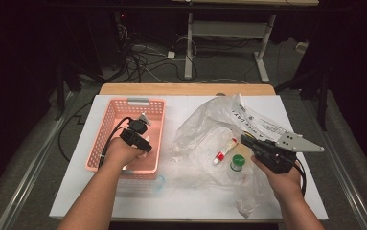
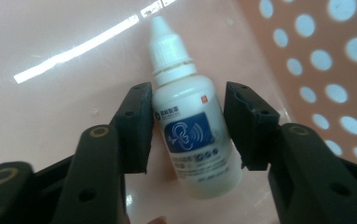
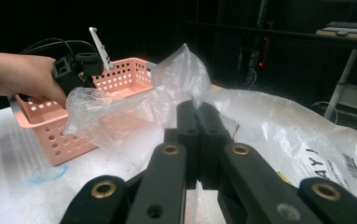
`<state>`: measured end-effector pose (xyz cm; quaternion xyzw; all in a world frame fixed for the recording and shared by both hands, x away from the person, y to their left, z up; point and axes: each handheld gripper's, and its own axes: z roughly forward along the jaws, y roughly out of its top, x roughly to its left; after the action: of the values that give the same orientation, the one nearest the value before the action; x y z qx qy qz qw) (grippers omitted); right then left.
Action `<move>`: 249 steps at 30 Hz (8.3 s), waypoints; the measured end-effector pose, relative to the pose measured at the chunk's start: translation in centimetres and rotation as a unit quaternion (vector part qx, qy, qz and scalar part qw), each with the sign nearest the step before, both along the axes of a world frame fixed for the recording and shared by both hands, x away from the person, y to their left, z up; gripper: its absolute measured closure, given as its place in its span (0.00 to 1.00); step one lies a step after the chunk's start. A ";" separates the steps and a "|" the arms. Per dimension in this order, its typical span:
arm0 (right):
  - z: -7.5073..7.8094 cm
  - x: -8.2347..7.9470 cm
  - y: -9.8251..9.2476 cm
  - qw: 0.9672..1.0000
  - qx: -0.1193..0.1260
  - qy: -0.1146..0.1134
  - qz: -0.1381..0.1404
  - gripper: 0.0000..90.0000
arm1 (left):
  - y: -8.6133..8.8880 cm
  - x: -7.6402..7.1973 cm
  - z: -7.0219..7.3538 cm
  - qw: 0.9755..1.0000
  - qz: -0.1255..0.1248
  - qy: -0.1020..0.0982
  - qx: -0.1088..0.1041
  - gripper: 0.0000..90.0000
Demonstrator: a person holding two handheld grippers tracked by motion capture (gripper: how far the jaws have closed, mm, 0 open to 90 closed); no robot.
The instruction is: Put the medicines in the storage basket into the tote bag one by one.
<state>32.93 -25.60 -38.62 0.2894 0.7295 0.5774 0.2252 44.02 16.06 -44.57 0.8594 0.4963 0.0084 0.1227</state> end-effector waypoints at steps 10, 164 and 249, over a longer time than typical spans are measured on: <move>-0.1 -0.1 0.1 1.000 -0.003 0.001 0.000 1.00 | -0.4 0.1 -0.3 1.000 -0.011 0.004 0.019 0.63; -0.6 0.3 0.2 1.000 0.003 0.010 0.008 1.00 | -19.8 -4.1 -3.1 0.925 -0.099 -0.297 -0.213 0.64; -1.1 0.1 1.0 1.000 -0.015 0.014 0.012 1.00 | -14.6 -11.0 -4.1 0.952 -0.132 -0.200 -0.192 0.98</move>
<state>33.05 -24.58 -39.70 0.2856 0.7446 0.5648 0.2125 32.98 1.42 -48.70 0.8581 0.3360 0.0681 0.3822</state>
